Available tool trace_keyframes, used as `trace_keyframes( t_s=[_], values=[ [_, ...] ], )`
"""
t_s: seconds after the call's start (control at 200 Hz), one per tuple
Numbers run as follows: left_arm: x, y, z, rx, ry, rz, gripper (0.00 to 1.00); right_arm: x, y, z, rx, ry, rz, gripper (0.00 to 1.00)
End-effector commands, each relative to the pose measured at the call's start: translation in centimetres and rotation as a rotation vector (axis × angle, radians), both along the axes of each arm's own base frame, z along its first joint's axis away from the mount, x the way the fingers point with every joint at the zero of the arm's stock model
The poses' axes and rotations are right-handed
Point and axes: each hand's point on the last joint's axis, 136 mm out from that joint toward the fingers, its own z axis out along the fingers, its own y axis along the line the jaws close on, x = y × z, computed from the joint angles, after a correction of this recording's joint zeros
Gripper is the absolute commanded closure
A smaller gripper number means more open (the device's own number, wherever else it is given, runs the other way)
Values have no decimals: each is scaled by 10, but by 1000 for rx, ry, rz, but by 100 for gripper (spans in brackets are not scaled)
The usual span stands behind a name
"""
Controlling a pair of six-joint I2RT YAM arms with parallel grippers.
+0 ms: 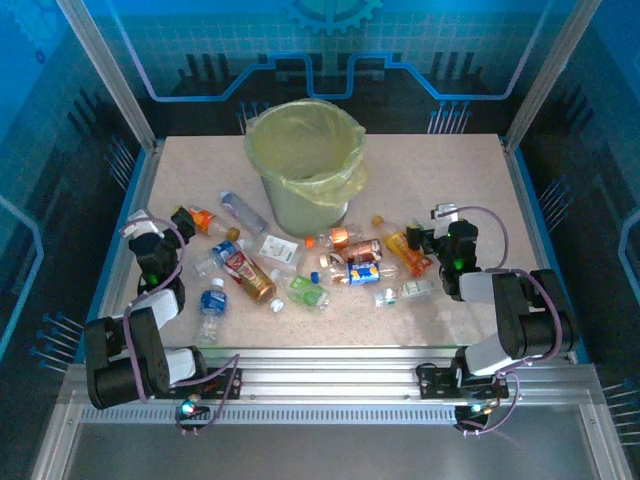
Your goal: Put the plastic bottles in the bin
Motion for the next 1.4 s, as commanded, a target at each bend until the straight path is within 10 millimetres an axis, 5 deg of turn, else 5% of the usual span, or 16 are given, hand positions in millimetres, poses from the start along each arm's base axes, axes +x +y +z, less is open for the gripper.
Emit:
trace_keyframes(
  t_s=[0.0, 1.395],
  values=[
    [4, 4, 4, -14, -8, 10, 1, 6, 3, 7, -9, -22, 5, 0],
    [8, 3, 4, -10, 16, -6, 1, 6, 3, 7, -5, -22, 7, 0]
  ],
)
